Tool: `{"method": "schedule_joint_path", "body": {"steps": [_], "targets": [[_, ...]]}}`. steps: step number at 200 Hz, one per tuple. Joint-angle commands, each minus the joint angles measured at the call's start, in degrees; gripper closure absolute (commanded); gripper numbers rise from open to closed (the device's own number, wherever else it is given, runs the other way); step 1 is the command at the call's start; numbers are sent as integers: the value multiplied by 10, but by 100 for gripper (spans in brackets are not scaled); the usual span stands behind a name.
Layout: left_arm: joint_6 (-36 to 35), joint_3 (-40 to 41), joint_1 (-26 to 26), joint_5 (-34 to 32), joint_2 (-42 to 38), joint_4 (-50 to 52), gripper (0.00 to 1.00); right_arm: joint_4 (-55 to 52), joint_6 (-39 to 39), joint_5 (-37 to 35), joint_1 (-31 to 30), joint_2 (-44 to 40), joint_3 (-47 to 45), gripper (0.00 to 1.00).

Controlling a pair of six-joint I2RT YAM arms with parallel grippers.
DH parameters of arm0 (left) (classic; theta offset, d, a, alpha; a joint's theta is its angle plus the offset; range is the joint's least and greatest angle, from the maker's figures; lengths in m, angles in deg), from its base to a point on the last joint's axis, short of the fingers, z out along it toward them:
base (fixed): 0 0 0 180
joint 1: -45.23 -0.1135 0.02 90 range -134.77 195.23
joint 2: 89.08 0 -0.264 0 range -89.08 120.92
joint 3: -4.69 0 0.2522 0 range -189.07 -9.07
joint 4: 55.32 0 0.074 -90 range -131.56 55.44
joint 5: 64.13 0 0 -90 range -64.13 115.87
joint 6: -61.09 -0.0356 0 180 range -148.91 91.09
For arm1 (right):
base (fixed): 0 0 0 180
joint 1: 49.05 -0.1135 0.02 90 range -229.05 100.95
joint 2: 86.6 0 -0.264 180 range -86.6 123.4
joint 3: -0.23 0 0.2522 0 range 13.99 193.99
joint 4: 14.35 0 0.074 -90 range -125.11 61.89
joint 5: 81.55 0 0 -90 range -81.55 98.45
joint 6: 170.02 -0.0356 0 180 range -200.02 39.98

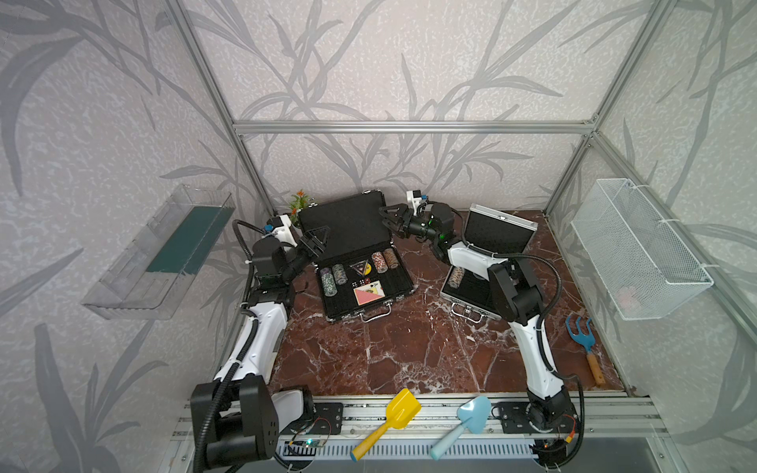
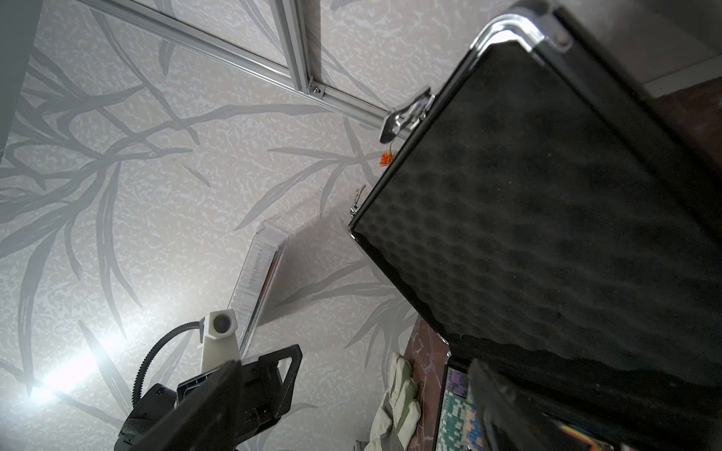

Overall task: Open the poker set cases
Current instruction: Open the case lid on the poker set case, then reset both arms

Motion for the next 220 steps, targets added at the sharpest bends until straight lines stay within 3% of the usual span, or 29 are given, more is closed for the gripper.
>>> {"method": "schedule_joint_path", "body": {"steps": [1, 38, 61, 68, 87, 103, 118, 147, 174, 193, 220], "targets": [[-17, -24, -4, 15, -6, -3, 33, 4, 15, 11, 4, -3, 10, 9], [-48, -18, -2, -1, -44, 39, 28, -2, 48, 16, 4, -38, -31, 9], [-118, -24, 10, -61, -79, 135, 21, -93, 129, 20, 11, -99, -80, 9], [-156, -28, 19, -95, -90, 174, 20, -135, 173, 14, 16, -127, -102, 8], [-221, -21, 62, -268, -117, 252, 18, -290, 325, -42, 26, -225, -155, 6], [-247, 3, 95, -387, -131, 264, 16, -438, 519, -143, 28, -313, -197, 4], [-245, 31, 114, -491, -135, 253, 14, -471, 624, -240, 31, -397, -277, 1], [-256, 75, 116, -564, -114, 214, 12, -404, 735, -369, 62, -537, -463, 1], [-305, 132, 116, -585, -69, 104, 11, -247, 821, -485, 81, -629, -630, 1], [-342, 178, 111, -595, -29, -12, 9, -106, 860, -522, 103, -651, -737, 1], [-344, 194, 105, -575, 11, -45, 9, 8, 843, -517, 152, -629, -813, 1]]}}
